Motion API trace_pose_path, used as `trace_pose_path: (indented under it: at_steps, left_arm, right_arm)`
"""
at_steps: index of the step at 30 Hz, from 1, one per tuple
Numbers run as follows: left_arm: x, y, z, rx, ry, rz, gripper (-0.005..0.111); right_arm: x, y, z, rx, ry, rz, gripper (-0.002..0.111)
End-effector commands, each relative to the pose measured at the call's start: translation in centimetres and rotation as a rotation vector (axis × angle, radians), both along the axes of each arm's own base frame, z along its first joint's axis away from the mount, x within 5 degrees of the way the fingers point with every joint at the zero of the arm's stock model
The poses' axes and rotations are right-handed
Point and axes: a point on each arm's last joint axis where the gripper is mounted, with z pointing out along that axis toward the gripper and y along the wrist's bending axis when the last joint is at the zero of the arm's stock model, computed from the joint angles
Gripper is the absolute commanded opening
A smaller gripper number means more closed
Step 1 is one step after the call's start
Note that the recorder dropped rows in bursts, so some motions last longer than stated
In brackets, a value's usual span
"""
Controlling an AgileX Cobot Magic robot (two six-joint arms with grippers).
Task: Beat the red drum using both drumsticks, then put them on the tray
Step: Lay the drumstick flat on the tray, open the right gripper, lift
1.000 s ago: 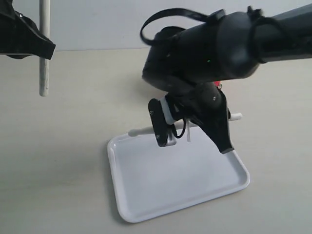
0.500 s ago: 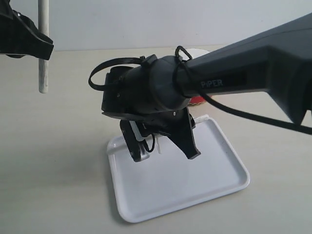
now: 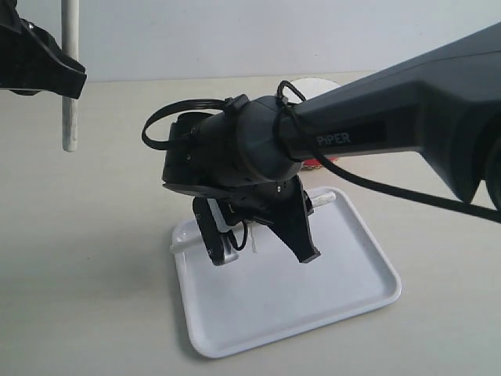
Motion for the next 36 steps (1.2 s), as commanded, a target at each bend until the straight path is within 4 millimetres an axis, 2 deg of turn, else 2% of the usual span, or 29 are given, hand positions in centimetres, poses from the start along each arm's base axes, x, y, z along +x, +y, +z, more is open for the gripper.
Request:
trace_pose_path:
  at_steps: [1, 27, 36]
  left_arm:
    - [-0.1, 0.1, 0.3, -0.016, -0.015, 0.004, 0.0]
    - [-0.2, 0.0, 0.0, -0.033, -0.01, 0.008, 0.0]
    - [-0.2, 0.0, 0.0, -0.037, -0.008, 0.009, 0.0]
  right_arm:
    - [-0.2, 0.2, 0.1, 0.028, 0.019, -0.026, 0.0]
    - [0.7, -1.1, -0.2, 0.062, 0.062, -0.118, 0.0]
    - [0.8, -1.1, -1.8, 0.021, 0.08, -0.113, 0.0]
